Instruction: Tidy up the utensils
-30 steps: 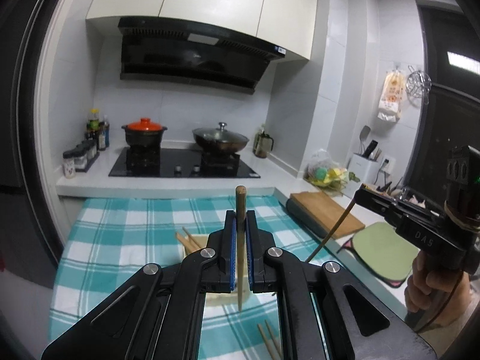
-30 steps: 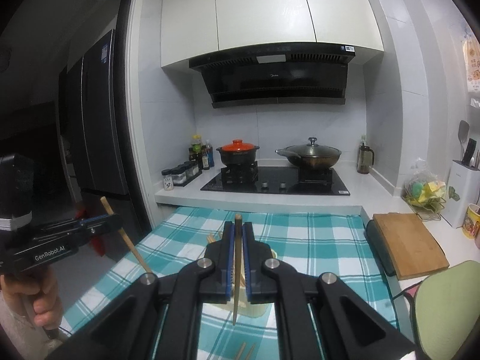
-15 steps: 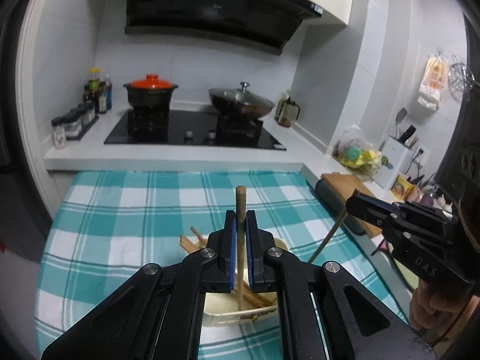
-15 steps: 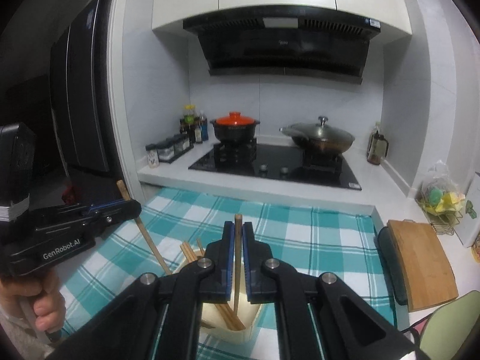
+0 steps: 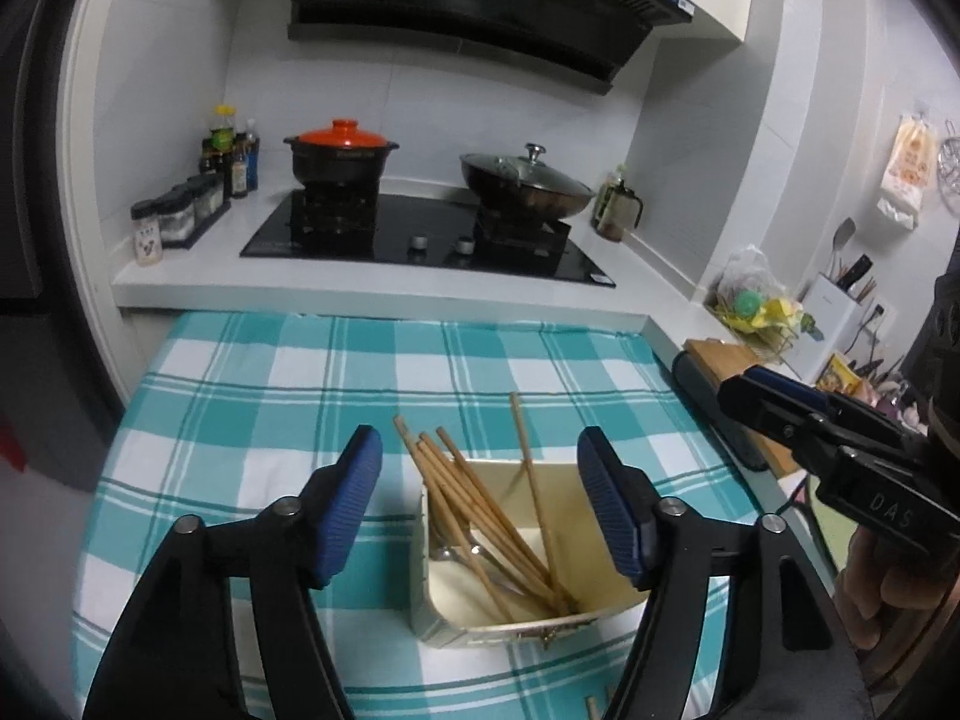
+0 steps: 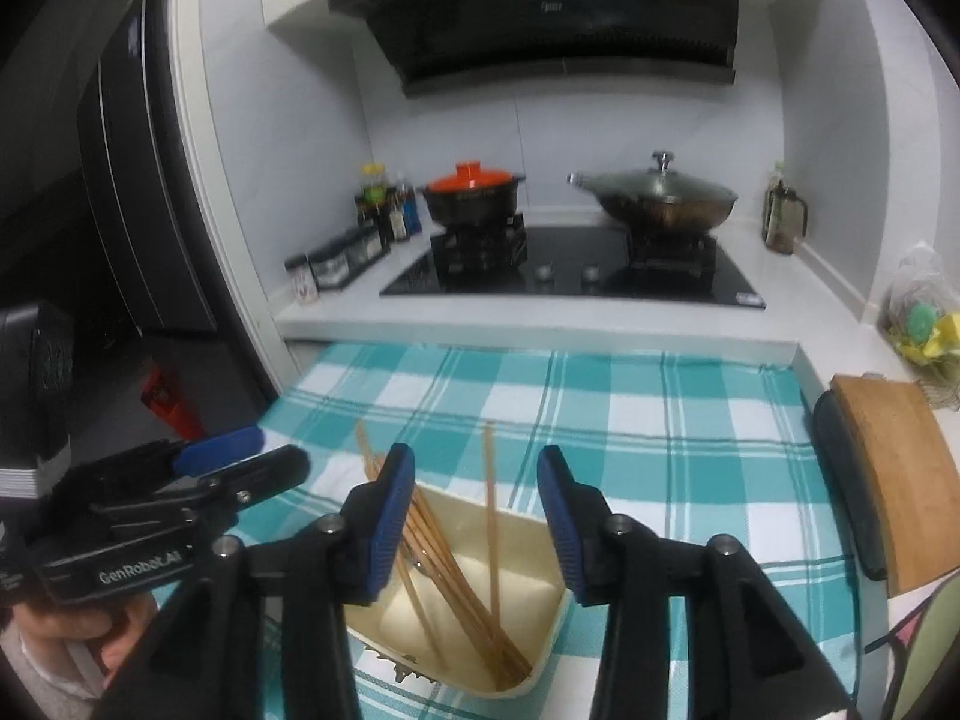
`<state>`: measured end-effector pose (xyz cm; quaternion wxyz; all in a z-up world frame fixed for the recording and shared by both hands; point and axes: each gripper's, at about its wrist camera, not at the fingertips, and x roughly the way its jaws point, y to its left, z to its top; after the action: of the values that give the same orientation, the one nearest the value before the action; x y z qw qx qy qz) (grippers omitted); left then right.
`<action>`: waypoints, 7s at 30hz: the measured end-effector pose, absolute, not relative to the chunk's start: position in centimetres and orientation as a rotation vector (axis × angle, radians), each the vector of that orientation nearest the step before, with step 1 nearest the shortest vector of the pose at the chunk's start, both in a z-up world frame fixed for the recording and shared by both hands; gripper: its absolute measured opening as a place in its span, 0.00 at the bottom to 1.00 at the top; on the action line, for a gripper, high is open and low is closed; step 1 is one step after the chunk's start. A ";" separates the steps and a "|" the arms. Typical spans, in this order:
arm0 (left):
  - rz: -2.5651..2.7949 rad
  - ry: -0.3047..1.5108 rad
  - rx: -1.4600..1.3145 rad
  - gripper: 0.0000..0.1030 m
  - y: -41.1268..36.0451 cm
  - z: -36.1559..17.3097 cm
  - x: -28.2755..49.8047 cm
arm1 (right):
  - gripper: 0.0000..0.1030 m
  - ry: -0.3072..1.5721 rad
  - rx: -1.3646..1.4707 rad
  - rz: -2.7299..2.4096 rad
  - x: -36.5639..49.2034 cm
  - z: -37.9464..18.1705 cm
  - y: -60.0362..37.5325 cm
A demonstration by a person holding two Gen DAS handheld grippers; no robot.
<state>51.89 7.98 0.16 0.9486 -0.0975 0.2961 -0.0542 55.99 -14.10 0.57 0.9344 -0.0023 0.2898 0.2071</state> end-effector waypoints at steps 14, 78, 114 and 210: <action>-0.133 0.650 -0.033 0.92 9.4 -0.3 34.6 | 0.42 0.483 -0.065 0.336 40.8 3.8 -20.4; 0.027 0.918 -0.081 0.06 3.1 -22.6 28.9 | 0.35 0.898 -0.172 0.313 30.0 -23.1 -14.1; -0.069 0.963 0.033 1.00 0.2 -23.4 26.7 | 0.57 0.868 -0.125 0.194 25.5 -23.5 -20.0; -0.244 0.367 -0.152 0.04 7.5 3.8 30.6 | 0.05 0.383 -0.035 0.432 31.8 3.4 -17.6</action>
<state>30.63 7.54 3.82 0.9730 -0.0754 0.1817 -0.1208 31.79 -17.57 3.42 0.9585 -0.0170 0.1888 0.2132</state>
